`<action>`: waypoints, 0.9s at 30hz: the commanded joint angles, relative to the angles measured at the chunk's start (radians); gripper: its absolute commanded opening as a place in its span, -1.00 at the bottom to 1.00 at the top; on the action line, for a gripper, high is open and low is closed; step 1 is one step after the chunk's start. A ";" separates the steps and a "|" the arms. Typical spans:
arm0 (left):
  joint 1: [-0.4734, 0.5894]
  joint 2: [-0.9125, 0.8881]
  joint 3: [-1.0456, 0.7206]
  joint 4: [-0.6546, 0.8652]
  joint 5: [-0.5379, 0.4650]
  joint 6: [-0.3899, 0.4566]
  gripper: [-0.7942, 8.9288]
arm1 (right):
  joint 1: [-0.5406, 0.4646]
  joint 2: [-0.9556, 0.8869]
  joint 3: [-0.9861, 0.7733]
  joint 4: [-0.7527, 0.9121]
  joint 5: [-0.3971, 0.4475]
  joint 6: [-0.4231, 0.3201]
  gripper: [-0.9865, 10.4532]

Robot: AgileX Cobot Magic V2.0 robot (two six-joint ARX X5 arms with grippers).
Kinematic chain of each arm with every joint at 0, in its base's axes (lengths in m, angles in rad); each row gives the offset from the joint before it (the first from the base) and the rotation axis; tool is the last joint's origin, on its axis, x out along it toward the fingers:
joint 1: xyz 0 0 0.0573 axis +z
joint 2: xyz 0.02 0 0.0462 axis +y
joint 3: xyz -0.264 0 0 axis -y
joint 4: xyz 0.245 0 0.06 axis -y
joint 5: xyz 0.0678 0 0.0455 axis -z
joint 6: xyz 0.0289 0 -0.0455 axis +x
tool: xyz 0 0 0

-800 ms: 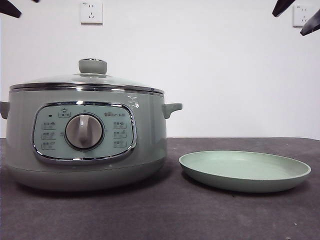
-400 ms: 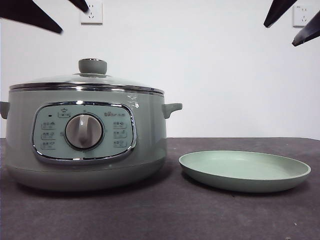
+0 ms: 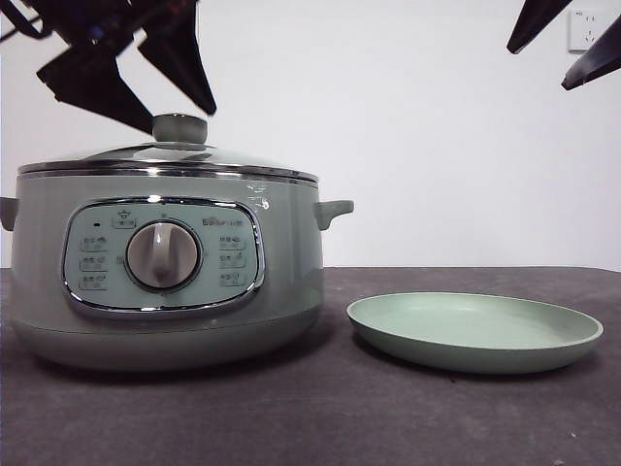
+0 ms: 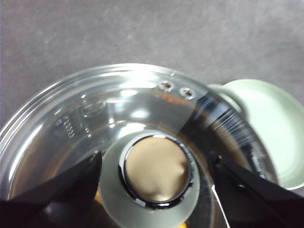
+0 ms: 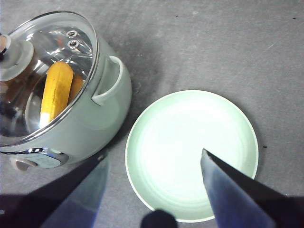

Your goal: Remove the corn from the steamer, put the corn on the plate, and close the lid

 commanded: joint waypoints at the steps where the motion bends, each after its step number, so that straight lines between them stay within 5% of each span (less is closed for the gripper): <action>1: -0.011 0.008 0.003 0.005 -0.006 0.020 -0.07 | 0.003 0.003 0.000 0.011 0.001 0.007 -0.27; 16: -0.011 0.008 0.003 -0.045 -0.005 0.045 -0.84 | 0.003 0.003 0.000 0.011 0.000 0.032 -0.27; 27: -0.011 -0.025 0.008 0.060 -0.023 0.040 -0.85 | 0.045 0.003 0.000 0.052 -0.002 0.033 -0.27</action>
